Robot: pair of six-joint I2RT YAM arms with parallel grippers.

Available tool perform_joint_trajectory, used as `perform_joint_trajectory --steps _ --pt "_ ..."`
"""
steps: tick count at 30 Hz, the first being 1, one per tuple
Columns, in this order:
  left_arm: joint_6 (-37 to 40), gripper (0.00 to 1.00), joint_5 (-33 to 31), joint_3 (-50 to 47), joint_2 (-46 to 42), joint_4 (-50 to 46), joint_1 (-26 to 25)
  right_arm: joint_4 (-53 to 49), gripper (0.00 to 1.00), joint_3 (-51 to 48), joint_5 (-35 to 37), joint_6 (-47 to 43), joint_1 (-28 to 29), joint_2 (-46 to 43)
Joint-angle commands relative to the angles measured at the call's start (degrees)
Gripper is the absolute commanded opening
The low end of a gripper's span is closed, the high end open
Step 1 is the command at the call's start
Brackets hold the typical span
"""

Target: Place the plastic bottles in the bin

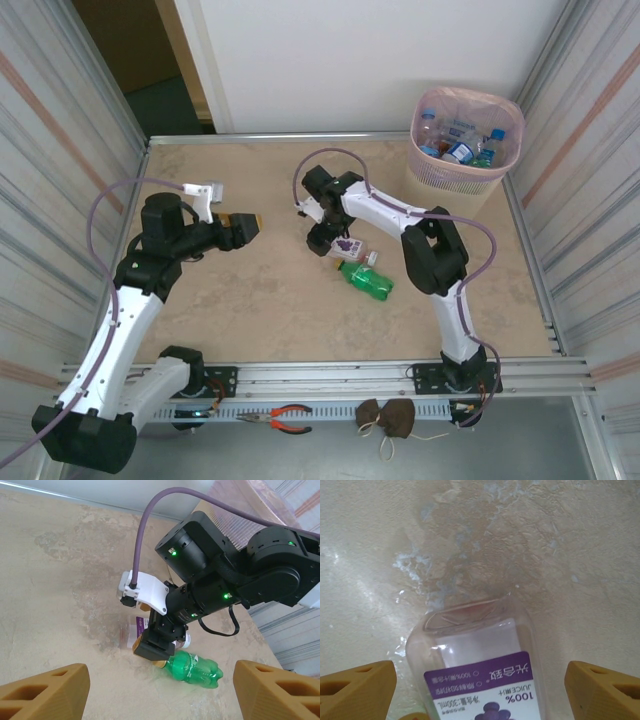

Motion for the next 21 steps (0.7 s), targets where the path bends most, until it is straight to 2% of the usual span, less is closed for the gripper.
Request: perform_joint_trajectory --steps 1,7,21 --pt "1.12 0.76 0.97 1.54 -0.60 -0.19 0.52 -1.78 0.86 2.00 0.59 -2.26 0.33 2.30" --pt "1.10 0.76 0.97 1.45 -0.60 -0.11 0.76 -2.68 0.83 3.68 0.84 -2.87 0.27 4.79" --pt "0.74 0.76 1.61 1.53 -1.30 -0.23 0.96 -2.62 0.63 4.07 2.08 -3.84 -0.93 3.68"
